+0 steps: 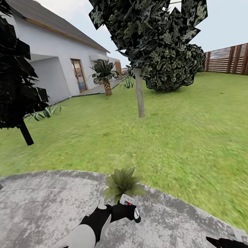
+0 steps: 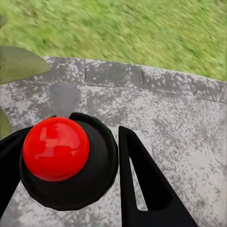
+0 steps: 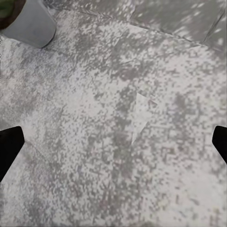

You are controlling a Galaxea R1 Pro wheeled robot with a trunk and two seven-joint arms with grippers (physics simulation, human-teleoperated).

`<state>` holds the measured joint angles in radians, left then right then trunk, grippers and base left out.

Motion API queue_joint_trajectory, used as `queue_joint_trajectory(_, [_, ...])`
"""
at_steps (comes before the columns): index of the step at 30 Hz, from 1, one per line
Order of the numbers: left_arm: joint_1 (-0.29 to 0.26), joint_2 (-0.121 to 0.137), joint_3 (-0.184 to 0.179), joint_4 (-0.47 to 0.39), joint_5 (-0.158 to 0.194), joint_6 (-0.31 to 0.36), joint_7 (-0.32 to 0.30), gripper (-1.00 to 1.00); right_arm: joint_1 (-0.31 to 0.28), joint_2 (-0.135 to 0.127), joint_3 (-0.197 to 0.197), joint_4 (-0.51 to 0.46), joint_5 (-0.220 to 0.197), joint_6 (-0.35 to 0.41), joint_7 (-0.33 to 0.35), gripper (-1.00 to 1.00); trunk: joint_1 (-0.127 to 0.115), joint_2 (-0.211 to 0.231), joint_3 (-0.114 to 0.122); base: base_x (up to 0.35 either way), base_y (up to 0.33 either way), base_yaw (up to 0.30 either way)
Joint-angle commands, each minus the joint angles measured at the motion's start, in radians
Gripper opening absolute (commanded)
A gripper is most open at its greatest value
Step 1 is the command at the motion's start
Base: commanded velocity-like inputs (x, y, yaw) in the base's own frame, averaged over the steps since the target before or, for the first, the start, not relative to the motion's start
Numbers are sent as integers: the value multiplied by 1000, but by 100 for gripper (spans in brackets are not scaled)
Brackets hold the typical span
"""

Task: Pick up the pesticide atomizer in the garden and spray insectifuge to fully cover both potted plants in the garden.

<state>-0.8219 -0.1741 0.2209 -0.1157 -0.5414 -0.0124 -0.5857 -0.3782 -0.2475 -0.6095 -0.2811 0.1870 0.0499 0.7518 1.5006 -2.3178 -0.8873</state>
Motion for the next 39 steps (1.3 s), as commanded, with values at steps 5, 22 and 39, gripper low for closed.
queue_joint_trajectory(5, [0,0,9,-1,-11,-1,-3,-100,-1,0,-9,-2,8,5,6,100,-19,35,15,0,0,0])
queue_joint_trajectory(22, [0,0,14,-2,-11,-1,-3,-100,-1,1,-9,-3,7,5,6,100,-85,154,68,0,0,121])
queue_joint_trajectory(39, [0,0,15,-2,-11,-1,-2,-100,-1,1,-9,-3,7,5,6,100,-150,273,121,0,0,2])
